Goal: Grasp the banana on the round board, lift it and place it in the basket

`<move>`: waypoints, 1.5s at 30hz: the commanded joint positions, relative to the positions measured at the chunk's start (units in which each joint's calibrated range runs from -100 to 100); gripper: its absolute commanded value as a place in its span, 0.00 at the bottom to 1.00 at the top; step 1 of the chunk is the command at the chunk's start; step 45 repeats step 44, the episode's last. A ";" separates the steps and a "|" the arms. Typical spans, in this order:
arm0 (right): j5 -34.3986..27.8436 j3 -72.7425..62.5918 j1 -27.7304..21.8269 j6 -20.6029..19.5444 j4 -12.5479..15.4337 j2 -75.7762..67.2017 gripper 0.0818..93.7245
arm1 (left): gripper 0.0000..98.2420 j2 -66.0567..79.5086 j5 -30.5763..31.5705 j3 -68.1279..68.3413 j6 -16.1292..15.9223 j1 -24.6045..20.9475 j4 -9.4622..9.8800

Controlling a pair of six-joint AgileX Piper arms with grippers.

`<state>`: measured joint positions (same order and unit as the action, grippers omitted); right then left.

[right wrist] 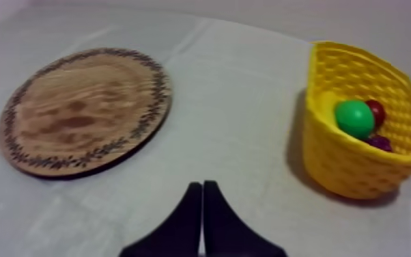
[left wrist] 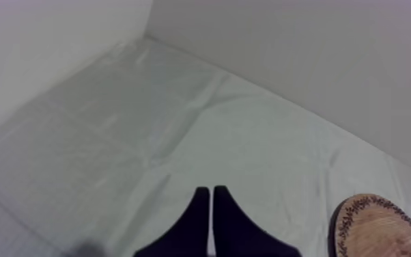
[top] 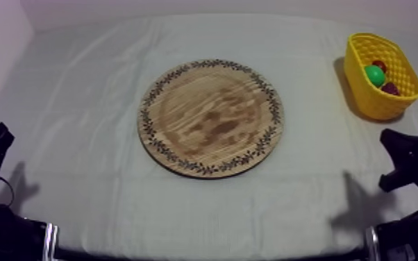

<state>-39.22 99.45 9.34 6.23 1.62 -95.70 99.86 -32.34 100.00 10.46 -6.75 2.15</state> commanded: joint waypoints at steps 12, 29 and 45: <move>0.75 0.32 3.44 4.99 -0.72 -0.05 0.00 | 0.00 -0.04 0.00 0.00 0.02 -0.02 -0.03; 0.76 0.32 -6.10 5.14 -0.67 -0.05 0.00 | 0.00 -0.04 0.00 0.00 0.02 -0.02 -0.03; 0.76 0.32 -8.78 5.19 -0.67 -0.05 0.00 | 0.00 -0.04 0.00 0.00 0.02 -0.02 -0.03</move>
